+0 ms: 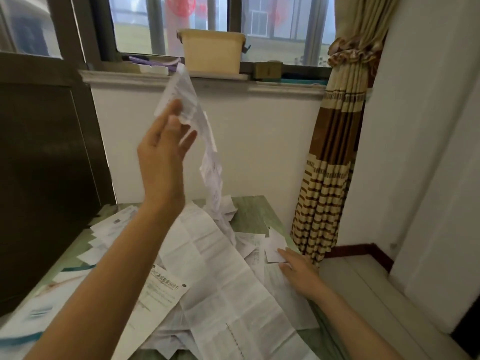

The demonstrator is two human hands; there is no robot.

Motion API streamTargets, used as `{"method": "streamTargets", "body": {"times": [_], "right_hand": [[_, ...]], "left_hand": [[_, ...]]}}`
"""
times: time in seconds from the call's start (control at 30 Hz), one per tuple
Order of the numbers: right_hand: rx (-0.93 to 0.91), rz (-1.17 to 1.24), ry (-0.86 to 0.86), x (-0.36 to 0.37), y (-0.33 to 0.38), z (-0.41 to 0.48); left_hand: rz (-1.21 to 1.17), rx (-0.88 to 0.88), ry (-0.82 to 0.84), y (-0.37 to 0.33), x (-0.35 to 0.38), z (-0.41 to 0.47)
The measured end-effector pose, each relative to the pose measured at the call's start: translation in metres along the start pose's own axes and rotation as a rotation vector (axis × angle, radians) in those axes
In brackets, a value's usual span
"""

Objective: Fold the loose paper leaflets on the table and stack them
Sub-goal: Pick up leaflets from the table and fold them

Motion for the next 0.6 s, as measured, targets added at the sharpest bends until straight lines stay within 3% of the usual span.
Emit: {"method": "streamTargets", "body": {"times": [0.23,0.33,0.43,0.6], "right_hand": [[-0.046,0.2,-0.105,-0.017,0.01,-0.012],[-0.086,0.613,-0.181,-0.046,0.048,-0.036],[-0.149,1.011,0.108,-0.047,0.107,-0.066],[-0.35,1.01,0.59,-0.006,0.201,-0.119]], "left_hand": [[-0.49,-0.176,-0.087,-0.038,-0.049,0.028],[-0.746,-0.39,-0.187,-0.023,-0.077,0.024],[-0.563,-0.488,-0.263,-0.008,-0.1,0.001],[-0.479,-0.793,-0.379,0.047,-0.134,-0.05]]}}
Point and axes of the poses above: each hand's wrist, its own z-axis towards the middle knuckle, its own x-axis out of the palm, y = z × x, the point moved 9 cm from there along z, towards the middle knuckle, and after that the axes turned 12 degrees about x, right-handed, at the moved point
